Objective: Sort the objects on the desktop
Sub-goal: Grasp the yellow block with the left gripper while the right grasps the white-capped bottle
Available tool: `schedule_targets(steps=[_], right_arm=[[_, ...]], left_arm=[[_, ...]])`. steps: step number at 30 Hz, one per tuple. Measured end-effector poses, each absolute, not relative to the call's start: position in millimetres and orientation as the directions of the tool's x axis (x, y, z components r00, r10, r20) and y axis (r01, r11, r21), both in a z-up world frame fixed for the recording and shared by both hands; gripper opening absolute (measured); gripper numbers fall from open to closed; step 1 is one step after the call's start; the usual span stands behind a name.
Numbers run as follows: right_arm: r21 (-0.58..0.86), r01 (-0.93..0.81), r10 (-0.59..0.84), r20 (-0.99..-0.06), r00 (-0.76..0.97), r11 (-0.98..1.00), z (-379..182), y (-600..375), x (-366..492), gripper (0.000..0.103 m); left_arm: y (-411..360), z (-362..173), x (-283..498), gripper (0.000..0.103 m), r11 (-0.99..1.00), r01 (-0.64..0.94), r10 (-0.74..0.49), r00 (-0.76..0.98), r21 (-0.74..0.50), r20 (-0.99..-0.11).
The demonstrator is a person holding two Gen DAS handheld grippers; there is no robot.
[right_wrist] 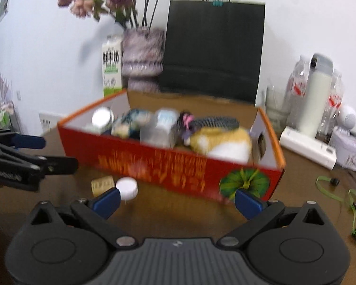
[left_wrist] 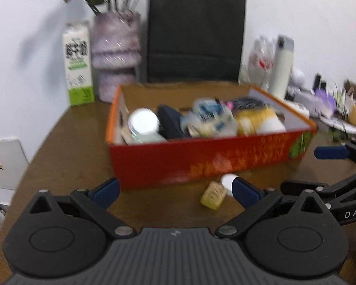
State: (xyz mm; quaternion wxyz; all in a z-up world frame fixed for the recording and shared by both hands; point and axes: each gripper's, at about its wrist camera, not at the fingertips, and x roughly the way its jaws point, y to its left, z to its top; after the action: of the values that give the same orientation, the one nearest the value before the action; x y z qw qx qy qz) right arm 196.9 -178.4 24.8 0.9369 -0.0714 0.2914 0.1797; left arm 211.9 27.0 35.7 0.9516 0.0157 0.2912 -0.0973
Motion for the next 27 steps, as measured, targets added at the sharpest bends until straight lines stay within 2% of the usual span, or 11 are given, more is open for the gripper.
schedule_targets(steps=[4, 8, 12, 13, 15, 16, 17, 18, 25, 27], right_arm=[[-0.030, -0.337, 0.254, -0.596, 0.762, 0.941, 14, -179, 202, 0.103], [-0.015, -0.307, 0.234, -0.613, 0.754, 0.952, 7, -180, 207, 0.103], [-0.017, -0.306, 0.232, -0.614, 0.754, 0.952, 3, -180, 208, 0.103], [-0.015, -0.306, 0.232, -0.615, 0.754, 0.952, 2, -179, 208, 0.103], [-0.013, -0.308, 0.235, -0.614, 0.753, 0.951, 2, -178, 207, 0.103], [-0.012, -0.310, 0.238, -0.614, 0.753, 0.951, 1, -177, 207, 0.103], [-0.013, -0.312, 0.239, -0.614, 0.752, 0.950, 1, -175, 207, 0.103], [-0.014, -0.316, 0.241, -0.614, 0.751, 0.949, 0, -173, 207, 0.103], [0.007, -0.360, 0.292, -0.599, 0.746, 0.933, 3, -152, 207, 0.101], [0.012, -0.374, 0.307, -0.596, 0.742, 0.927, 4, -140, 209, 0.095]], left_arm=[[18, 20, 219, 0.099, 0.977, 0.213, -0.182, 0.786, -0.018, -0.590], [14, 13, 227, 0.082, 0.976, 0.216, -0.188, 0.770, -0.028, -0.610], [6, 11, 232, 0.074, 0.968, 0.246, -0.217, 0.754, -0.040, -0.620], [3, 10, 234, 0.067, 0.966, 0.255, -0.223, 0.747, -0.040, -0.626], [-1, 8, 235, 0.060, 0.966, 0.258, -0.213, 0.753, -0.019, -0.623], [-2, 8, 235, 0.049, 0.966, 0.258, -0.211, 0.756, -0.015, -0.620], [-1, 8, 235, 0.033, 0.966, 0.257, -0.211, 0.759, -0.014, -0.617], [2, 9, 234, 0.024, 0.966, 0.256, -0.213, 0.759, -0.019, -0.616], [22, 14, 230, 0.022, 0.975, 0.217, -0.200, 0.762, -0.049, -0.616], [31, 16, 225, 0.022, 0.980, 0.194, -0.185, 0.773, -0.051, -0.607]])
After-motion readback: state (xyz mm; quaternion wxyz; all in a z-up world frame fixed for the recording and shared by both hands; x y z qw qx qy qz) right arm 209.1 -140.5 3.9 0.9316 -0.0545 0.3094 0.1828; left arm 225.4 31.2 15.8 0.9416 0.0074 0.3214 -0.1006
